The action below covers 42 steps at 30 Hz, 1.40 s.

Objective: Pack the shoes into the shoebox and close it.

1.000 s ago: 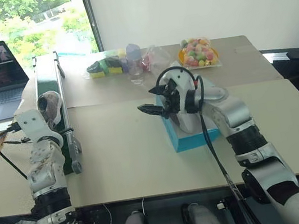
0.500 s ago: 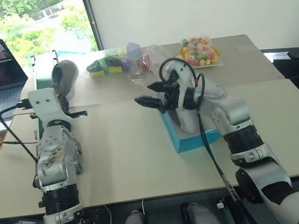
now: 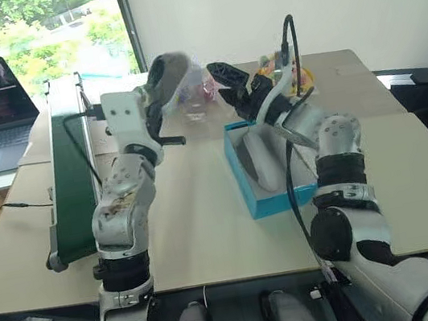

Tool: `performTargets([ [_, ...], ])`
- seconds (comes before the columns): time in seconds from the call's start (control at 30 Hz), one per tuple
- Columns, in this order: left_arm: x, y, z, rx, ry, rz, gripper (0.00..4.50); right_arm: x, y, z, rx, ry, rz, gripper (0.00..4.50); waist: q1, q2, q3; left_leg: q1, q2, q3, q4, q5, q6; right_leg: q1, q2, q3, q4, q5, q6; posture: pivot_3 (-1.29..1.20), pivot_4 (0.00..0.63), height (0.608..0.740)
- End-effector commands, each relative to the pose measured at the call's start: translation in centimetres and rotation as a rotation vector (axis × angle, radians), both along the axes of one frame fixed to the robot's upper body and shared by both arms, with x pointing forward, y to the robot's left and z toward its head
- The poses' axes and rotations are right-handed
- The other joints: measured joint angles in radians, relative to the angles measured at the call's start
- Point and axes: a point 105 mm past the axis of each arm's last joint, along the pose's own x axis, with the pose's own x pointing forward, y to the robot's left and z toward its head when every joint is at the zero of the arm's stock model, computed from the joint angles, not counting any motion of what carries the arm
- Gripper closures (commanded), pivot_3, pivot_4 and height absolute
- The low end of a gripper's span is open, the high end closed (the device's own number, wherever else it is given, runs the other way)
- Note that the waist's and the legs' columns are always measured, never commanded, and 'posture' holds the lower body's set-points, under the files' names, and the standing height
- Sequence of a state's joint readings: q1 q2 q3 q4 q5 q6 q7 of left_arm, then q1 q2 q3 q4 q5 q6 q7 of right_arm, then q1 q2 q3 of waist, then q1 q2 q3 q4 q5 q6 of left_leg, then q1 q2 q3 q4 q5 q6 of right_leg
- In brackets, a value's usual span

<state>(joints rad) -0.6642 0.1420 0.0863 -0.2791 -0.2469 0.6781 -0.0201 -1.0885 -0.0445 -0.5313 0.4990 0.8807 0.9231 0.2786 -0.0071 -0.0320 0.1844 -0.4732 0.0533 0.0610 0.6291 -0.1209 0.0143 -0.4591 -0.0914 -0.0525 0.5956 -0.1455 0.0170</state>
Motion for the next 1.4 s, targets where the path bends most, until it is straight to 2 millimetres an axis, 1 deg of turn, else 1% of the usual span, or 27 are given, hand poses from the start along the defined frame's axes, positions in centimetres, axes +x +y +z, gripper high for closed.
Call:
performTargets([
  [0.03, -1.2, -1.8, 2.0, -0.031, -0.056, -0.069, 4.49, -0.1, 0.0, 1.4, 0.063, -0.014, 0.009, 0.00, -0.003, 0.000, 0.000, 0.000, 0.000, 0.000, 0.000, 0.000, 0.000, 0.000, 0.000, 0.000, 0.000, 0.000, 0.000, 0.00, 0.150, 0.739],
  [0.13, -1.8, -2.8, 1.7, -0.059, -0.026, -0.096, 4.49, 0.1, -0.1, 1.5, 0.072, -0.012, 0.001, 0.00, -0.005, 0.000, 0.000, 0.000, 0.000, 0.000, 0.000, 0.000, 0.000, 0.000, 0.000, 0.001, 0.000, 0.000, 0.001, 0.00, 0.150, 0.739],
  [0.37, -3.1, -4.9, 0.8, -0.053, 0.031, -0.189, 4.49, 0.8, -0.4, 1.4, 0.073, -0.011, -0.023, 0.00, -0.005, 0.000, 0.000, 0.000, 0.000, -0.001, 0.002, 0.001, 0.001, 0.000, 0.001, 0.002, 0.000, 0.000, 0.001, 0.00, 0.150, 0.739],
  [0.6, -3.8, -5.9, -0.6, -0.028, 0.092, -0.269, 4.49, 1.4, -0.1, 1.0, 0.076, -0.005, -0.029, 0.00, -0.006, 0.000, 0.000, 0.000, 0.000, -0.001, 0.002, 0.000, 0.001, 0.000, 0.001, 0.002, 0.001, 0.000, 0.001, 0.00, 0.150, 0.739],
  [0.63, -3.9, -6.0, -0.7, -0.029, 0.098, -0.276, 4.50, 1.4, -0.1, 1.0, 0.077, -0.004, -0.030, 0.50, -0.006, 0.000, 0.000, 0.000, -0.001, -0.002, 0.003, 0.000, 0.001, 0.000, 0.001, 0.002, 0.001, 0.000, 0.001, 0.00, 0.150, 0.739],
  [0.67, -3.9, -6.1, -0.7, -0.023, 0.101, -0.284, 4.50, 1.4, 0.0, 1.0, 0.081, -0.007, -0.027, 0.69, -0.006, 0.000, 0.000, 0.000, -0.001, -0.002, 0.003, 0.001, 0.001, 0.000, 0.001, 0.002, 0.001, 0.000, 0.001, 0.00, 0.150, 0.739],
  [0.77, -3.6, -6.1, -0.7, -0.013, 0.102, -0.289, 4.50, 1.4, 0.2, 0.9, 0.086, -0.009, -0.025, 1.62, -0.006, 0.000, 0.000, -0.001, -0.001, -0.002, 0.003, 0.001, 0.001, 0.000, 0.001, 0.002, 0.001, 0.000, 0.001, 0.00, 0.150, 0.739],
  [0.87, -3.3, -5.7, -0.5, -0.017, 0.102, -0.279, 4.50, 1.4, 0.2, 0.9, 0.086, -0.010, -0.025, 2.70, -0.005, 0.000, 0.000, -0.001, -0.001, -0.002, 0.003, 0.001, 0.001, 0.000, 0.001, 0.002, 0.000, 0.000, 0.001, 0.00, 0.150, 0.739],
  [0.9, -3.2, -5.6, -0.4, -0.018, 0.102, -0.276, 4.50, 1.4, 0.2, 0.9, 0.085, -0.011, -0.025, 2.91, -0.004, 0.000, 0.000, -0.001, -0.001, -0.002, 0.003, 0.001, 0.001, 0.000, 0.001, 0.002, 0.000, 0.000, 0.001, 0.00, 0.150, 0.739],
  [0.93, -3.0, -5.4, -0.4, -0.018, 0.103, -0.271, 4.50, 1.4, 0.2, 0.9, 0.083, -0.012, -0.025, 3.30, -0.005, 0.000, 0.000, -0.001, -0.001, -0.002, 0.003, 0.001, 0.001, 0.000, 0.001, 0.002, 0.000, 0.000, 0.002, 0.00, 0.150, 0.739],
  [1.0, -2.8, -5.0, -0.5, -0.009, 0.109, -0.260, 4.50, 1.3, 0.2, 0.8, 0.076, -0.017, -0.025, 3.89, -0.005, 0.000, 0.000, -0.001, -0.001, -0.002, 0.003, 0.001, 0.001, 0.000, 0.001, 0.002, 0.001, 0.000, 0.002, 0.00, 0.150, 0.739],
  [1.03, -2.7, -4.7, -0.7, -0.002, 0.119, -0.256, 4.50, 1.3, 0.2, 0.8, 0.068, -0.021, -0.029, 4.03, -0.005, 0.000, 0.000, -0.001, -0.001, -0.002, 0.003, 0.001, 0.001, 0.000, 0.001, 0.002, 0.001, 0.000, 0.002, 0.00, 0.150, 0.739],
  [1.1, -2.6, -4.2, -0.9, 0.001, 0.131, -0.259, 4.50, 1.4, 0.1, 0.8, 0.056, -0.027, -0.037, 4.09, -0.006, 0.000, 0.000, -0.001, -0.001, -0.002, 0.003, 0.000, 0.001, 0.000, 0.001, 0.002, 0.001, 0.000, 0.002, 0.00, 0.150, 0.739],
  [1.13, -2.6, -3.5, -0.7, -0.001, 0.127, -0.261, 4.50, 1.3, 0.0, 0.9, 0.046, -0.035, -0.041, 4.10, -0.006, 0.000, 0.000, -0.001, -0.001, -0.002, 0.003, 0.000, 0.001, 0.000, 0.001, 0.002, 0.001, 0.000, 0.002, 0.00, 0.150, 0.739],
  [1.17, -2.7, -3.0, -0.5, -0.003, 0.122, -0.263, 3.86, 1.3, -0.1, 1.0, 0.039, -0.042, -0.043, 4.11, -0.007, 0.000, 0.000, -0.001, -0.001, -0.002, 0.003, 0.000, 0.001, 0.000, 0.001, 0.002, 0.001, 0.000, 0.002, 0.00, 0.150, 0.739],
  [1.2, -2.6, -2.1, -0.5, 0.018, 0.124, -0.249, 3.62, 1.3, -0.3, 1.0, 0.027, -0.047, -0.051, 4.12, -0.007, 0.000, 0.000, -0.001, -0.001, -0.002, 0.003, 0.000, 0.001, 0.000, 0.001, 0.002, 0.001, 0.000, 0.002, 0.00, 0.150, 0.739],
  [1.33, -2.8, -0.3, -0.2, 0.062, 0.146, -0.277, 2.22, 1.3, -1.0, 1.3, -0.014, -0.074, -0.082, 4.14, -0.009, 0.000, 0.000, -0.001, -0.001, -0.003, 0.003, 0.000, 0.001, 0.000, 0.001, 0.002, 0.001, 0.000, 0.002, 0.00, 0.150, 0.739],
  [1.4, -2.9, 0.4, 0.0, 0.067, 0.155, -0.296, 2.22, 1.3, -1.3, 1.6, -0.025, -0.087, -0.092, 4.14, -0.007, 0.001, 0.000, -0.001, -0.001, -0.003, 0.003, 0.000, 0.000, 0.000, 0.001, 0.002, 0.001, 0.000, 0.002, 0.00, 0.150, 0.739],
])
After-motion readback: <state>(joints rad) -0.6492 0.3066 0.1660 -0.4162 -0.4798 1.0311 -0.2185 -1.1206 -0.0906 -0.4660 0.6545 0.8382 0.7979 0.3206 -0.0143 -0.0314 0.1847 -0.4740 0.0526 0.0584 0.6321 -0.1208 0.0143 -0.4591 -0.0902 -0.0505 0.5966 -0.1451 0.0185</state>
